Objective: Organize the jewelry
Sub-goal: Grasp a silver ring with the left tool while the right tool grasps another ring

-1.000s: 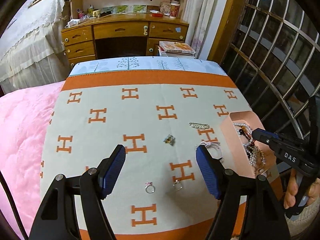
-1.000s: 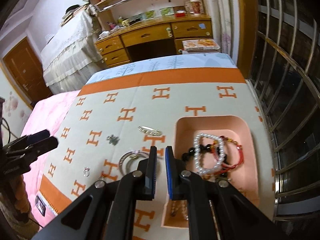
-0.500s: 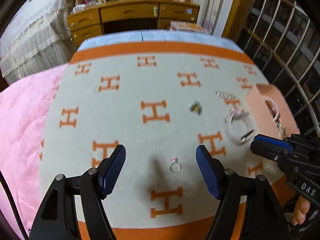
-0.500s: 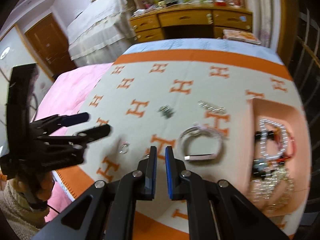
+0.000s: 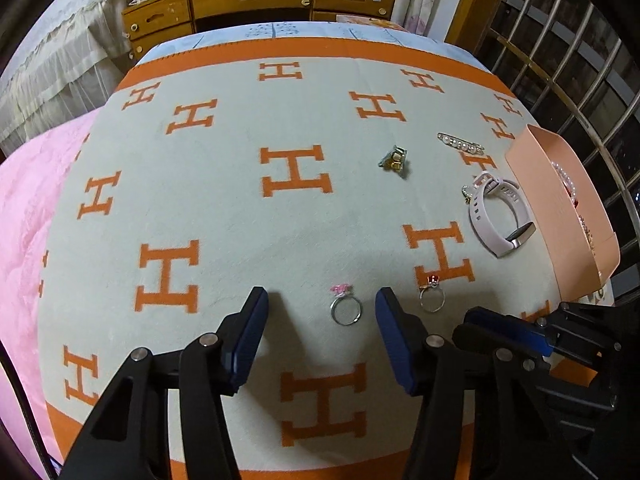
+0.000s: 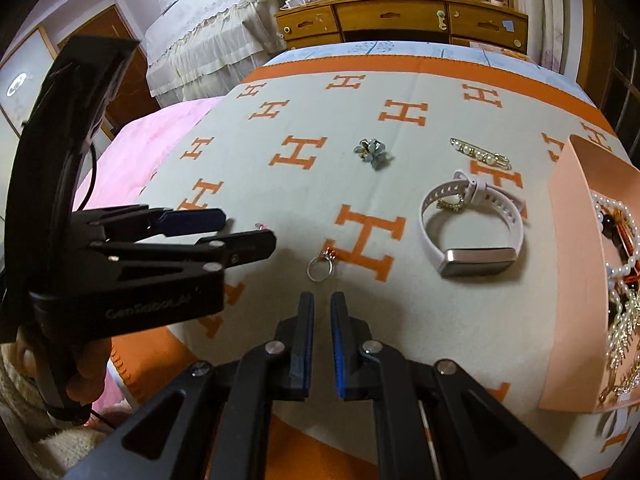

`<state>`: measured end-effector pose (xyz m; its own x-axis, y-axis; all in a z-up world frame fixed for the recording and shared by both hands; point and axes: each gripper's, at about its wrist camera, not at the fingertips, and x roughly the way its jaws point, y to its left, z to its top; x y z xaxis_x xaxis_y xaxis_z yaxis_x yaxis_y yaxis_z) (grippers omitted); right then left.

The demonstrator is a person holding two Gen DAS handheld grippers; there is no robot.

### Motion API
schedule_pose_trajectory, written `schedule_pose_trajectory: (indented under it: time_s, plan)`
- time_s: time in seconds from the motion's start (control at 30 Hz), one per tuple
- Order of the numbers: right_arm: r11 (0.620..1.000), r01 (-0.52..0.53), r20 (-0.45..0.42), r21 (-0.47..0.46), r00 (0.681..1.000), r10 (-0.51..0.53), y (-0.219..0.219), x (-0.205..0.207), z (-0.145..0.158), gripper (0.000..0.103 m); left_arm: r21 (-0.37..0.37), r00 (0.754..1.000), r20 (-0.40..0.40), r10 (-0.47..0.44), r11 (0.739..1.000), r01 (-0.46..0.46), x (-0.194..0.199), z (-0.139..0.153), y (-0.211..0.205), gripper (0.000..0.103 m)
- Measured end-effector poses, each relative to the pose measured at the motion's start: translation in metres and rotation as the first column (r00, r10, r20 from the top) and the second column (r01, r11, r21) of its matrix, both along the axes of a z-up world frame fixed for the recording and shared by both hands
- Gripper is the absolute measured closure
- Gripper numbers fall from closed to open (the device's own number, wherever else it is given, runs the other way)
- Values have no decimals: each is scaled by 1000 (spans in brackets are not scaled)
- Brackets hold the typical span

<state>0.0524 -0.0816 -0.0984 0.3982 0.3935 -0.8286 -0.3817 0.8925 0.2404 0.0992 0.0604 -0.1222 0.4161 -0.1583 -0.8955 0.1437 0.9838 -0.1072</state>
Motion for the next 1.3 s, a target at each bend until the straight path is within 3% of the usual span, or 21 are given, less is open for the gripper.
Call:
schedule_pose_trajectory:
  time_s: [0.07,0.53,0.7,0.83,1.3]
  plan:
    - [1000,6,-10,10,1000,-6,-2,1,-3,94,6,1000,-2,-3,1000,3,1,-1,-4,50]
    - [997,19,-16,76,1000,-18,-11,0,-7,94,90,999,10,-38,995,37,-7,2,-27,88]
    - [997,12,-10,77,1000,-11,-9,-2,-6,88,57,999,21,-25,998,23,-9,2,-22,90]
    - [998,-6,7,59,1000,5,-2,-3,-4,77,-3,1000,22,-1,1000,1,-11,2,-11,90]
    - [990,11,148,-143,989,11,40,1,-5,76,-82,998,40,58,995,-54,-22,8,30,89]
